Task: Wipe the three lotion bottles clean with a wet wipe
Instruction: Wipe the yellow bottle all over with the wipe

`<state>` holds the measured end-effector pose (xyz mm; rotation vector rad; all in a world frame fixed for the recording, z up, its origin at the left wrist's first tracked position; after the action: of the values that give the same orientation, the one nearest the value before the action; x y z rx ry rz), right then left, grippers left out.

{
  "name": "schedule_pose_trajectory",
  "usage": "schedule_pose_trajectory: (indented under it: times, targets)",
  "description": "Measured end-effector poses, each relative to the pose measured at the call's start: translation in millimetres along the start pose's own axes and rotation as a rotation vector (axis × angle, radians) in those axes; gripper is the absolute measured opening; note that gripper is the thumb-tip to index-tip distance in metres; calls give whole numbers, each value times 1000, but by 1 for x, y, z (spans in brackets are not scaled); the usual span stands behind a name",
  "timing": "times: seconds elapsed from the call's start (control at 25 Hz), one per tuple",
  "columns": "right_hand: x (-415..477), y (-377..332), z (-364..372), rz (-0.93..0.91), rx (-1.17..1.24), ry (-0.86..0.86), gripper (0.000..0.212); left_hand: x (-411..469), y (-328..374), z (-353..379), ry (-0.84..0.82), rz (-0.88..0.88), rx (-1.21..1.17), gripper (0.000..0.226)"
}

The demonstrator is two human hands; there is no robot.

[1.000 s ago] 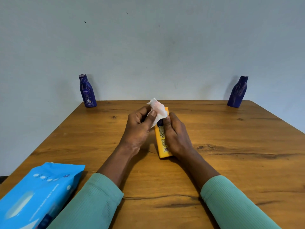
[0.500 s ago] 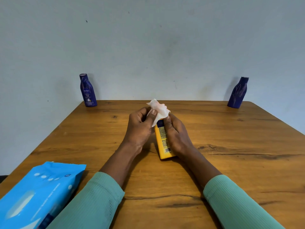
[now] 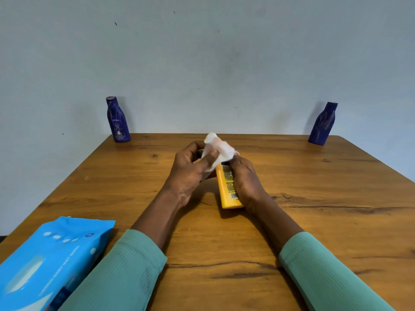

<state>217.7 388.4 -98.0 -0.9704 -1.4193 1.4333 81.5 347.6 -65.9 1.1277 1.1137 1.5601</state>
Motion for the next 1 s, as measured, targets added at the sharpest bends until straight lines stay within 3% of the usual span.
schedule_pose_trajectory:
  times: [0.16, 0.24, 0.32, 0.44, 0.6, 0.68, 0.8, 0.88, 1.0]
  targets:
    - [-2, -1, -7, 96, 151, 43, 41, -9, -4, 10, -149, -35, 43, 49]
    - [-5, -10, 0, 44, 87, -38, 41, -3, -3, 4, -1, 8, 18, 38]
    - [-10, -16, 12, 8, -22, -172, 55, 1, -2, -7, 183, 43, -27, 23]
    - [-15, -18, 20, 60, -232, -247, 68, 5, -5, -20, 291, 56, -54, 19]
    - [-12, -13, 15, 85, 0, -209, 63, 1, -6, -23, 368, -18, -172, 12]
    - [-8, -4, 11, 162, 203, -177, 61, -2, 2, -24, 353, 77, 32, 11]
    - [-3, 4, 7, 215, 357, -152, 53, -14, 14, 2, 171, 347, 481, 21]
    - [-1, -1, 5, 142, 431, -155, 58, -25, 13, 28, 40, 503, 618, 19]
    - [-1, -4, 3, 146, 462, -138, 65, -28, 11, 41, 46, 625, 700, 9]
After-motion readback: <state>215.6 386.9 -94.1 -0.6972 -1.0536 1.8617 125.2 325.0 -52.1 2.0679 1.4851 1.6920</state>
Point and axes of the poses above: each hand's wrist, its own x-axis towards the middle knuckle, its own z-axis out of the palm, y = z × x, the point moved 6 cm from there along x, towards the middle knuckle
